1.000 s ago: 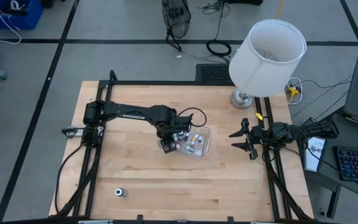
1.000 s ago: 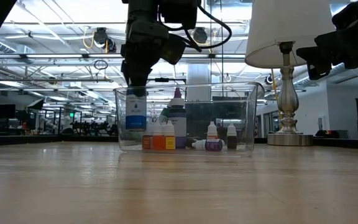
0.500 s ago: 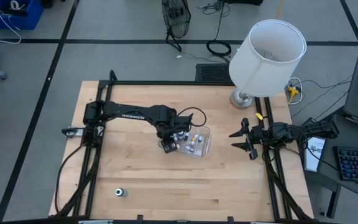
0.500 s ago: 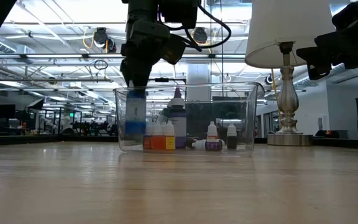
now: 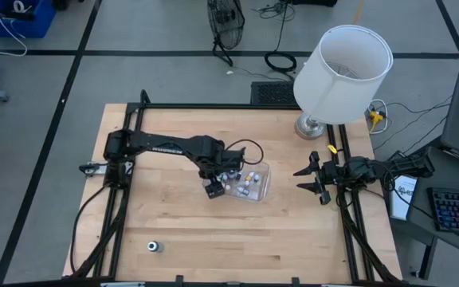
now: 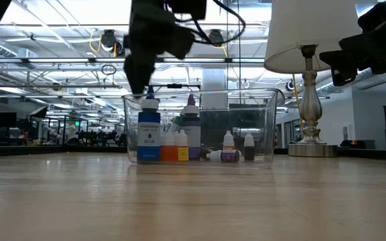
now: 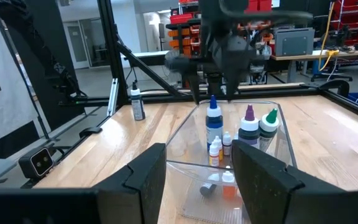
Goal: Pick & Place food coloring
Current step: Put the large black food coloring bottle into the transparent bin
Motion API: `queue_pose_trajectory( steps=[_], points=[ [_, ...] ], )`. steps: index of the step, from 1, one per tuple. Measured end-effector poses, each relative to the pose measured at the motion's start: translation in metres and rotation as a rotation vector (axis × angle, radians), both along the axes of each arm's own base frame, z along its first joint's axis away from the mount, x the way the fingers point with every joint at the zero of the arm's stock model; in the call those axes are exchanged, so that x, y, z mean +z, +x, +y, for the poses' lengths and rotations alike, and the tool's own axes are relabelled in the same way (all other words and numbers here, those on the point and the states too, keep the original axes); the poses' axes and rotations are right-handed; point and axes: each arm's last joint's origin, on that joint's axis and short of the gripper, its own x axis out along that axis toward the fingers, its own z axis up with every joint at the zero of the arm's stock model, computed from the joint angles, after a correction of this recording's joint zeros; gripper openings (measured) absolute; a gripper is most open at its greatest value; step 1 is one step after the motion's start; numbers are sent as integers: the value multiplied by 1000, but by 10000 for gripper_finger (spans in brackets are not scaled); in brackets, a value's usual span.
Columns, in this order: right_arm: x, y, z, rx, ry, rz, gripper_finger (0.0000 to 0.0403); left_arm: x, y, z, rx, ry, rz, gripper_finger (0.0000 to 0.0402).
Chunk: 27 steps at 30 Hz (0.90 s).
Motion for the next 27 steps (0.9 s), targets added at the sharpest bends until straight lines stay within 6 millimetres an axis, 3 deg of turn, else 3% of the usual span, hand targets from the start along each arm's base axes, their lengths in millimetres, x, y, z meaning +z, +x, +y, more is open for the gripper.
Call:
queue_pose_trajectory(
  steps=[7,13,18,27],
  points=[
    [0,0,0,0,0,0,169,59,-34,-9,100,28,-140,314],
    [0,0,0,0,0,0,169,97,-69,-54,177,6,-239,309],
    [0,0,0,0,0,0,169,100,-93,-103,226,37,-189,311],
    [0,0,0,0,0,0,169,75,-121,-183,693,95,-63,291]
  ],
)
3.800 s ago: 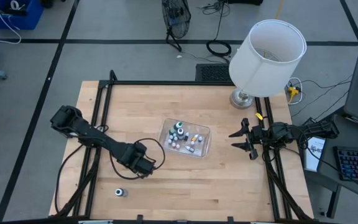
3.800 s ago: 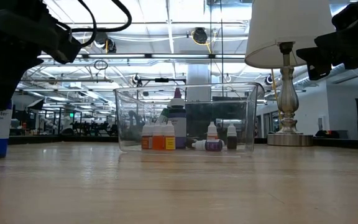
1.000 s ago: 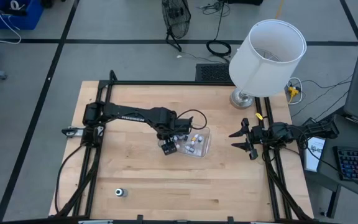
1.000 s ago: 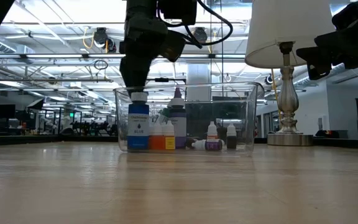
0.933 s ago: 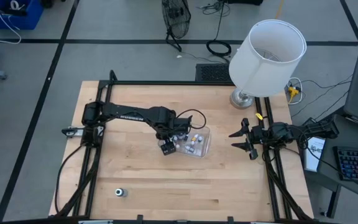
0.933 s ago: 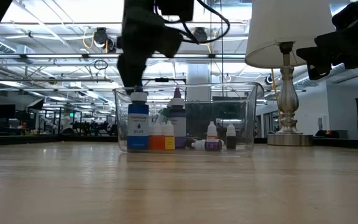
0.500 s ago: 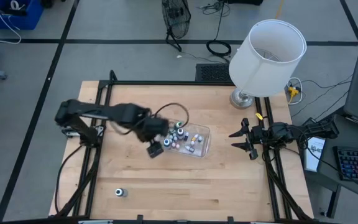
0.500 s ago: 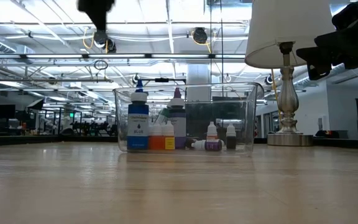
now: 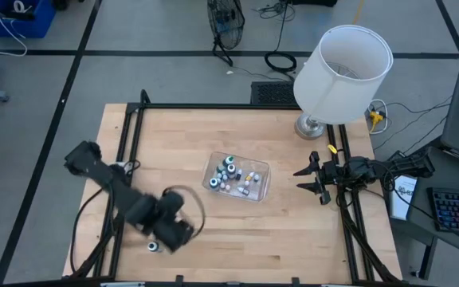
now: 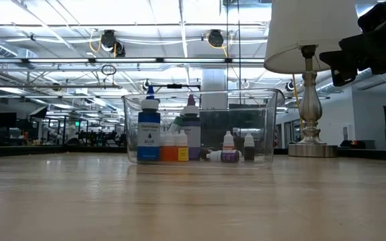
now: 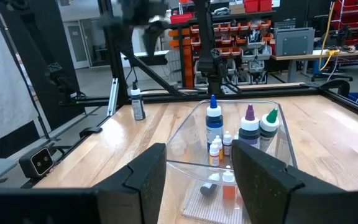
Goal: Pick & Place food coloring
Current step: Put the large black food coloring bottle into the transparent bin
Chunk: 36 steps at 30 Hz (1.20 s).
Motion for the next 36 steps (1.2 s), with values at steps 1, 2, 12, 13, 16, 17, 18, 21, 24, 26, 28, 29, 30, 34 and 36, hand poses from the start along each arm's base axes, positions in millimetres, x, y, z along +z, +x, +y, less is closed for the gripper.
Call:
queue_pose_trajectory(
  steps=[1,2,12,13,16,17,18,21,24,26,28,29,30,34,36],
  points=[
    [0,0,0,0,0,-1,169,-5,-4,-8,25,11,37,287],
    [0,0,0,0,0,-1,169,-10,-7,-13,47,21,79,284],
    [0,0,0,0,0,0,169,-11,-9,-4,84,-12,168,251],
    [0,0,0,0,0,-1,169,-12,-8,-4,98,-21,173,250],
    [0,0,0,0,0,-1,169,-13,-10,-11,116,-41,165,249],
    [0,0,0,0,0,0,169,-14,-10,-14,122,-47,158,250],
    [0,0,0,0,0,0,169,-15,-12,-19,129,-46,151,251],
    [0,0,0,0,0,0,169,-18,-20,-32,160,-4,112,254],
    [0,0,0,0,0,0,169,-23,-31,-46,202,36,92,254],
    [0,0,0,0,0,-1,169,-28,-40,-54,253,32,94,255],
    [0,0,0,0,0,0,169,-37,-48,-61,303,24,118,255],
    [0,0,0,0,0,0,169,-42,-52,-63,317,27,132,255],
    [0,0,0,0,0,0,169,-47,-56,-66,319,30,139,255],
    [0,0,0,0,0,0,169,-66,-62,-73,290,16,133,255],
    [0,0,0,0,0,0,169,-74,-63,-74,273,9,130,255]
  ],
)
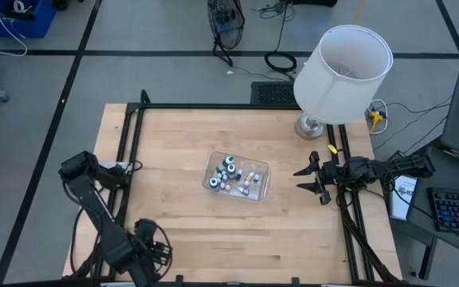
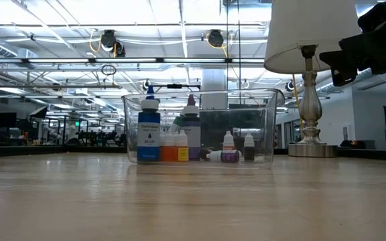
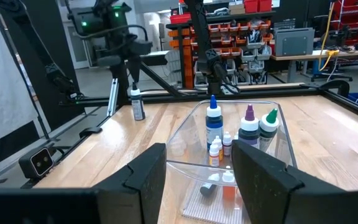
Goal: Pick & Place food coloring
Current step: Put the large black food coloring bottle into the transparent bin
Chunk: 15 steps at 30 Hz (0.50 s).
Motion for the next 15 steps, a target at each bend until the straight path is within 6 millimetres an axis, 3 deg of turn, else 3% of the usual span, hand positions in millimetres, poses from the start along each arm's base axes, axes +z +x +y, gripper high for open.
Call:
queue_pose_trajectory(
  steps=[15],
  points=[
    [0,0,0,0,0,0,169,-46,-5,6,-49,1,3,255]
  ],
)
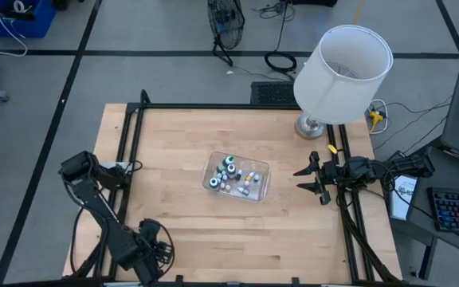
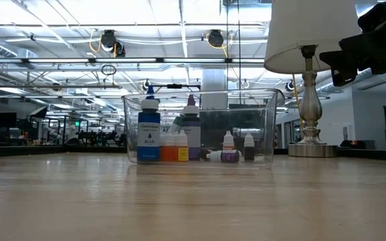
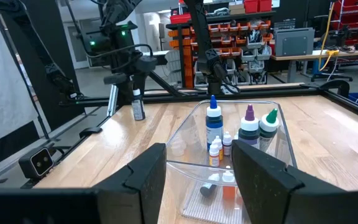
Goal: Pick & Place food coloring
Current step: Put the large black food coloring bottle into the transparent bin
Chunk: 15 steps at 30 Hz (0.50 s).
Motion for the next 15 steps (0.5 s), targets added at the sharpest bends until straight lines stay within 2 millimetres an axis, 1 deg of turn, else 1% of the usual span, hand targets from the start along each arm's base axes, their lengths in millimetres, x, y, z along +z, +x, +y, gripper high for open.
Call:
queue_pose_trajectory(
  steps=[7,13,15],
  points=[
    [0,0,0,0,0,0,169,-3,1,-2,-1,-23,-18,255],
    [0,0,0,0,0,0,169,-3,2,-2,50,-27,-23,254],
    [0,0,0,0,0,0,169,-3,2,-1,68,-16,-33,247]
  ],
)
